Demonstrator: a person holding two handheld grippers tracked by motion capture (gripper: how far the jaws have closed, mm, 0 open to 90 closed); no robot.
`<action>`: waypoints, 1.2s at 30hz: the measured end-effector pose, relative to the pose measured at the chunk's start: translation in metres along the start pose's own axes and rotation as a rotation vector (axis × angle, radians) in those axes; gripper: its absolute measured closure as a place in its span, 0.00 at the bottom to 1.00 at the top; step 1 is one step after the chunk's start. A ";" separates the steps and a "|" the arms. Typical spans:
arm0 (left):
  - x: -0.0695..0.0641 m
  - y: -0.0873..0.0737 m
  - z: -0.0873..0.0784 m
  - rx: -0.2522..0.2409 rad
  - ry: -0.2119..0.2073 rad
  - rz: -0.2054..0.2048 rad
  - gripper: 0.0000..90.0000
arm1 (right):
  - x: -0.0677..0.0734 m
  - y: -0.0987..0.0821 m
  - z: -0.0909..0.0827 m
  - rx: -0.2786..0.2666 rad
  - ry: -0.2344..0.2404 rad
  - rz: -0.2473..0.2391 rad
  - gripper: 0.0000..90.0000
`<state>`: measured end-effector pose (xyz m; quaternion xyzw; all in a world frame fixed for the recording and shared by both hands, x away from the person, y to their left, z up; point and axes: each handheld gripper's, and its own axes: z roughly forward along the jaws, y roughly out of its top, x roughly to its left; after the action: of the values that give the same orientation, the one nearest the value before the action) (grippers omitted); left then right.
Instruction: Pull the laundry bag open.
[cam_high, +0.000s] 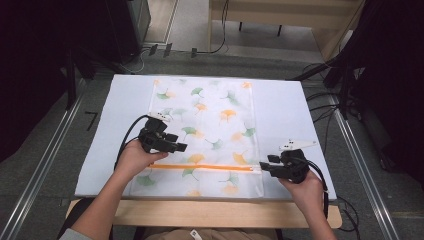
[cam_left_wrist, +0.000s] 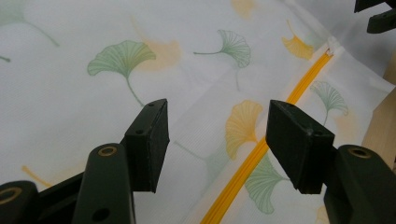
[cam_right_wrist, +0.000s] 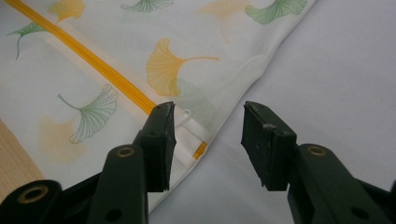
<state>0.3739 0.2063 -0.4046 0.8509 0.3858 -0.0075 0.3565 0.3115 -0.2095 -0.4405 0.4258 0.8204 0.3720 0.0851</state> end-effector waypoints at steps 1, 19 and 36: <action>-0.001 0.001 0.002 -0.001 -0.004 0.004 0.45 | 0.000 -0.001 0.000 0.002 0.003 0.005 0.62; -0.015 0.015 0.023 0.012 -0.013 0.037 0.45 | 0.008 -0.022 0.022 0.087 -0.004 -0.051 0.67; -0.019 0.014 0.027 -0.014 -0.044 0.042 0.44 | 0.020 -0.014 0.032 0.094 -0.087 -0.078 0.77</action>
<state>0.3772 0.1712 -0.4107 0.8558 0.3600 -0.0162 0.3710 0.3049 -0.1819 -0.4689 0.4128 0.8485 0.3106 0.1149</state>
